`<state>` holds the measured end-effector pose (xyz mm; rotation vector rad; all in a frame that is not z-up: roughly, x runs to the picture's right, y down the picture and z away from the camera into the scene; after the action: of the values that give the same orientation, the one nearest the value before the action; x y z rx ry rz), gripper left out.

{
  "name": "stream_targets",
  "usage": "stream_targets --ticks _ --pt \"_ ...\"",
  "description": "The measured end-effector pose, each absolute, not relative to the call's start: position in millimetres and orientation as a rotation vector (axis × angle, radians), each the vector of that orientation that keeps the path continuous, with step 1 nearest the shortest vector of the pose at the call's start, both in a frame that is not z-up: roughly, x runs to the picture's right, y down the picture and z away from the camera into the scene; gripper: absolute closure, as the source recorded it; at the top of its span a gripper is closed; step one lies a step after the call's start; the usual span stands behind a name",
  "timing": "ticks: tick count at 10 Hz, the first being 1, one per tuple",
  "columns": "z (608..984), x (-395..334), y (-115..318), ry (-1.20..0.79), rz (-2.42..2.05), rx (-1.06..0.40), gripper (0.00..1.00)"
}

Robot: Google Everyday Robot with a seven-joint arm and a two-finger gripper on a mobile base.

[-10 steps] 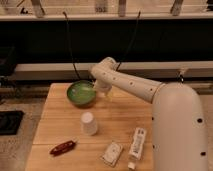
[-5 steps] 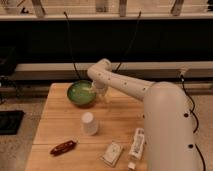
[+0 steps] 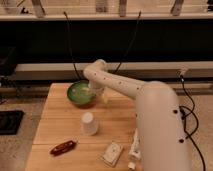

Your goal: Pick up the ceramic bowl

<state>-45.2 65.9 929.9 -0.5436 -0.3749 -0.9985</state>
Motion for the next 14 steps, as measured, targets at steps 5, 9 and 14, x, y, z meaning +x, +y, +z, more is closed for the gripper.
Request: stream_targets --ticks 5,9,14 --pt "935.9 -47.3 72.2 -0.384 -1.014 -0.540 0.27" --pt "941.1 -51.7 78.3 -0.394 -1.034 -0.535 0.64" --pt "938.2 -52.8 78.3 -0.398 -1.055 -0.532 0.96"
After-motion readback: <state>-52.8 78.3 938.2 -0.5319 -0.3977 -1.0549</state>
